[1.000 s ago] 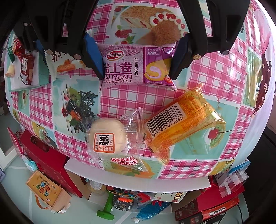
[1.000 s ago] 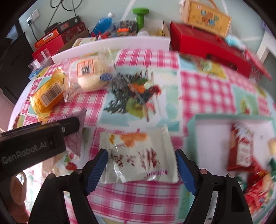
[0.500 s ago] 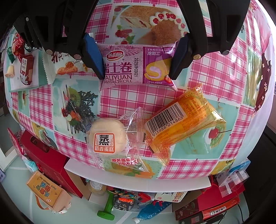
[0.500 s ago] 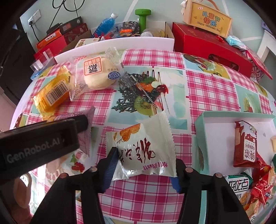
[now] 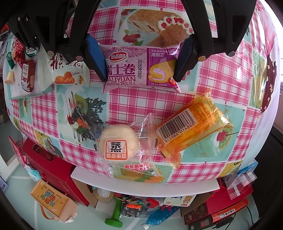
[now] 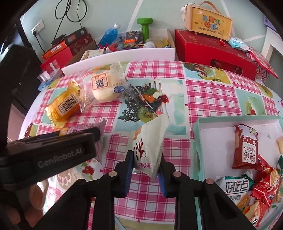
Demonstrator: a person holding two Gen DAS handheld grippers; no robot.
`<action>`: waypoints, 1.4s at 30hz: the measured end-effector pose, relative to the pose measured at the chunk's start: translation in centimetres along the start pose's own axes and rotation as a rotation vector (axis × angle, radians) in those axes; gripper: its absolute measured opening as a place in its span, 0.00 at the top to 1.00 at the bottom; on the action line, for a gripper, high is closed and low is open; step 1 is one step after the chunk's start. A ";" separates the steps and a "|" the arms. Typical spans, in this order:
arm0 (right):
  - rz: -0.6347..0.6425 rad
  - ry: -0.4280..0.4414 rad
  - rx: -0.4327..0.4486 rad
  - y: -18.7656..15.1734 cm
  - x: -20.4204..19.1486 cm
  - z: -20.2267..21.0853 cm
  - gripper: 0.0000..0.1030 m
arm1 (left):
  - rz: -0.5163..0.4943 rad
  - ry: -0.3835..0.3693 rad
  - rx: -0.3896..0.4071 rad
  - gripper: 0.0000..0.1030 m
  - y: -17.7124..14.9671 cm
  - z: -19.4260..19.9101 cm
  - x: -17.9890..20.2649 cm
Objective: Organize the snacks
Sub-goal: 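Carry both held packs into the white tray and open both grippers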
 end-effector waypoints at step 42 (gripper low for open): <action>-0.506 -0.145 0.190 -1.4 22.0 11.1 0.81 | -0.389 -0.164 0.053 0.27 -0.9 5.0 19.9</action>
Point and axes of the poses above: each gripper's, at about its wrist camera, not at the fingertips, and z roughly against the way its jaws point, x to its right, y to its top, the point moved 6 cm from there along -z, roughly the way its jaws point, and after that the axes turned 3 degrees about x, right-handed, at the moved point
